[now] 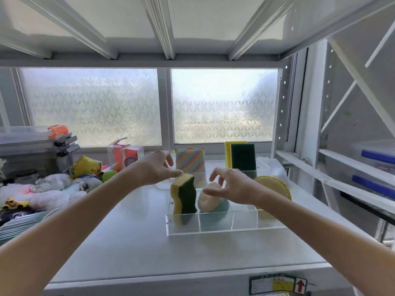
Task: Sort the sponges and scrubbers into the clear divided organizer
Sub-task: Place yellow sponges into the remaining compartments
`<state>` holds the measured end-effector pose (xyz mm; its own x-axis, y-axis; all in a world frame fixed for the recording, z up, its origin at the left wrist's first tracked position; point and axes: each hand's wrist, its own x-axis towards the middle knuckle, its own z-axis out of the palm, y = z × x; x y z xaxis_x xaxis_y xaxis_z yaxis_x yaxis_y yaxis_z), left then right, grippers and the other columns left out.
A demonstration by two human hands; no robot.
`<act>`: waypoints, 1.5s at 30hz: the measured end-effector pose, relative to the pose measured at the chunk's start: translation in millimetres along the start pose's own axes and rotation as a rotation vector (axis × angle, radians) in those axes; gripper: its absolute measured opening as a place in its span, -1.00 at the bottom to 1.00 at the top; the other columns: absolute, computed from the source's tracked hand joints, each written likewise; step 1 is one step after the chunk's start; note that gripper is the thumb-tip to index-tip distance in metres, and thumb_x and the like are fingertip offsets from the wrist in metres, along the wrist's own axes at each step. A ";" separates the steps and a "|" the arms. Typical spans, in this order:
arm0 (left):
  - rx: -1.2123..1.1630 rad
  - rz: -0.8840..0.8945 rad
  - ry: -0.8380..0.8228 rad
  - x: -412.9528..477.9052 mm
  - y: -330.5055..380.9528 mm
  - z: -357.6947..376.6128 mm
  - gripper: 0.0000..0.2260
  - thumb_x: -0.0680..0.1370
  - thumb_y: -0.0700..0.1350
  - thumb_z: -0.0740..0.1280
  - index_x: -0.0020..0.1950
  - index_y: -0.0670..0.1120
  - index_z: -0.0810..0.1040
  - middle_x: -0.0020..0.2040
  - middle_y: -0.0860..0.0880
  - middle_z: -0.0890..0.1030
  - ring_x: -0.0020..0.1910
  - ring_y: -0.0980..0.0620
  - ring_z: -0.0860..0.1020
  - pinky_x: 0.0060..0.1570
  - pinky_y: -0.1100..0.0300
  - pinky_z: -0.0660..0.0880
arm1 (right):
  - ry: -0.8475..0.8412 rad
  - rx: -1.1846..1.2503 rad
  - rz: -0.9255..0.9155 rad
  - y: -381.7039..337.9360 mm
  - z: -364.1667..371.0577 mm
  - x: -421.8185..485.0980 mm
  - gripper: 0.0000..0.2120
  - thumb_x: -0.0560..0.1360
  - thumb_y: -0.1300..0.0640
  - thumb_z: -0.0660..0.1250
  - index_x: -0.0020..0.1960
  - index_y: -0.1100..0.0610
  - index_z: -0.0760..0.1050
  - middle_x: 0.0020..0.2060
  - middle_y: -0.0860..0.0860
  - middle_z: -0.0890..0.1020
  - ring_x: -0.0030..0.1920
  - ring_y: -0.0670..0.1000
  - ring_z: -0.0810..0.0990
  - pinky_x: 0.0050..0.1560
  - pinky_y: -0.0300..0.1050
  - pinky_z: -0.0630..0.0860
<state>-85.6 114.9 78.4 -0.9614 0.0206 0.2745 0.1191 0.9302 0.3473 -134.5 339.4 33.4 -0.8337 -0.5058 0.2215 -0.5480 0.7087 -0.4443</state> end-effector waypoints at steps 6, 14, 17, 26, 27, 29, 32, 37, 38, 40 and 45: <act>-0.167 0.010 -0.042 0.4 -13.0 -0.4 -0.68 0.47 0.06 0.42 0.07 -0.14 0.57 -0.03 -0.08 0.66 -0.04 -0.01 0.61 -0.01 0.14 0.57 | 0.116 0.204 0.024 25.4 -31.7 -1.8 -0.78 0.43 0.10 0.43 0.07 0.08 0.57 -0.10 0.12 0.64 -0.10 0.10 0.65 -0.13 -0.08 0.64; -0.248 0.032 -0.105 13.0 -4.3 15.8 -0.68 0.49 0.01 0.40 0.10 -0.20 0.57 -0.09 -0.09 0.64 -0.10 -0.03 0.60 0.03 0.04 0.59 | 0.115 -0.032 0.062 53.2 -50.7 -19.5 -0.74 0.36 -0.04 0.49 0.00 0.04 0.61 -0.13 -0.02 0.65 -0.16 -0.06 0.60 -0.22 -0.31 0.51; -0.227 0.049 -0.129 12.6 4.9 23.9 -0.65 0.49 0.05 0.40 0.10 -0.20 0.58 -0.03 -0.14 0.65 -0.07 -0.04 0.60 0.06 0.02 0.58 | 0.086 -0.070 0.041 51.9 -22.5 -17.6 -0.76 0.33 -0.07 0.50 -0.09 0.03 0.61 -0.17 -0.05 0.66 -0.15 -0.06 0.63 -0.14 -0.22 0.60; -0.300 0.169 -0.439 11.4 23.3 28.8 -0.48 0.46 0.06 0.43 0.38 -0.05 0.45 0.26 0.08 0.48 0.25 0.07 0.45 0.23 0.24 0.41 | 0.158 -0.126 -0.068 39.0 -27.5 -3.5 -0.78 0.38 -0.06 0.48 -0.11 0.08 0.68 -0.22 -0.04 0.68 -0.20 -0.08 0.61 -0.09 -0.07 0.62; -0.290 0.182 -0.467 12.3 23.8 28.7 -0.44 0.44 0.06 0.45 0.41 -0.01 0.43 0.31 0.09 0.47 0.29 0.08 0.43 0.29 0.21 0.38 | 0.153 -0.115 -0.075 37.3 -28.1 -3.0 -0.77 0.38 -0.05 0.47 -0.09 0.09 0.68 -0.20 -0.03 0.68 -0.18 -0.08 0.62 -0.08 -0.08 0.63; -0.201 0.209 -0.481 12.8 23.0 31.3 -0.37 0.39 0.07 0.50 0.42 0.04 0.40 0.35 0.05 0.47 0.33 0.05 0.43 0.38 0.11 0.38 | 0.145 -0.101 -0.078 35.9 -29.1 -3.7 -0.77 0.40 -0.04 0.46 -0.07 0.10 0.68 -0.18 -0.03 0.69 -0.16 -0.08 0.62 -0.06 -0.10 0.63; -0.036 0.240 -0.357 13.5 20.6 38.3 -0.40 0.36 0.16 0.50 0.36 0.08 0.45 0.23 -0.02 0.54 0.17 -0.01 0.53 0.20 0.08 0.54 | 0.142 -0.098 -0.085 37.7 -29.0 -7.9 -0.79 0.41 -0.02 0.45 -0.08 0.10 0.68 -0.19 -0.03 0.69 -0.18 -0.09 0.61 -0.10 -0.14 0.62; 0.068 0.172 0.012 23.1 18.6 39.7 -0.45 0.30 0.33 0.43 0.02 -0.08 0.51 -0.10 -0.03 0.59 -0.15 -0.01 0.58 -0.19 0.19 0.57 | 0.162 -0.084 -0.059 48.1 -35.6 -11.6 -0.81 0.42 -0.01 0.44 -0.08 0.09 0.68 -0.21 -0.02 0.69 -0.18 -0.03 0.63 -0.08 -0.06 0.64; 0.109 0.144 0.041 24.8 18.9 41.4 -0.40 0.28 0.36 0.42 0.04 -0.08 0.51 -0.07 -0.05 0.60 -0.13 -0.02 0.59 -0.13 0.14 0.61 | 0.167 -0.083 -0.053 49.8 -37.2 -11.9 -0.81 0.42 -0.01 0.44 -0.08 0.09 0.68 -0.21 -0.02 0.70 -0.18 -0.03 0.64 -0.08 -0.04 0.64; 0.179 0.108 0.086 28.2 19.2 45.9 -0.32 0.25 0.40 0.41 0.12 -0.09 0.51 -0.01 -0.07 0.62 -0.07 -0.05 0.60 -0.03 0.04 0.63 | 0.176 -0.085 -0.050 52.0 -39.9 -13.8 -0.82 0.42 -0.01 0.44 -0.08 0.08 0.69 -0.21 -0.03 0.70 -0.17 -0.04 0.64 -0.07 -0.06 0.64; 0.071 0.087 0.019 36.2 17.7 36.5 -0.25 0.21 0.38 0.45 0.20 -0.09 0.49 0.02 -0.06 0.60 -0.05 -0.03 0.60 -0.11 0.07 0.67 | 0.164 -0.061 -0.039 57.3 -46.0 -19.6 -0.84 0.45 0.02 0.42 -0.05 0.08 0.67 -0.16 -0.01 0.70 -0.13 -0.05 0.64 -0.10 -0.18 0.60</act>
<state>-127.3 145.4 61.8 -0.9432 0.0965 0.3179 0.1838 0.9486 0.2575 -152.7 412.5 43.6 -0.8087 -0.4503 0.3783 -0.5793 0.7210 -0.3802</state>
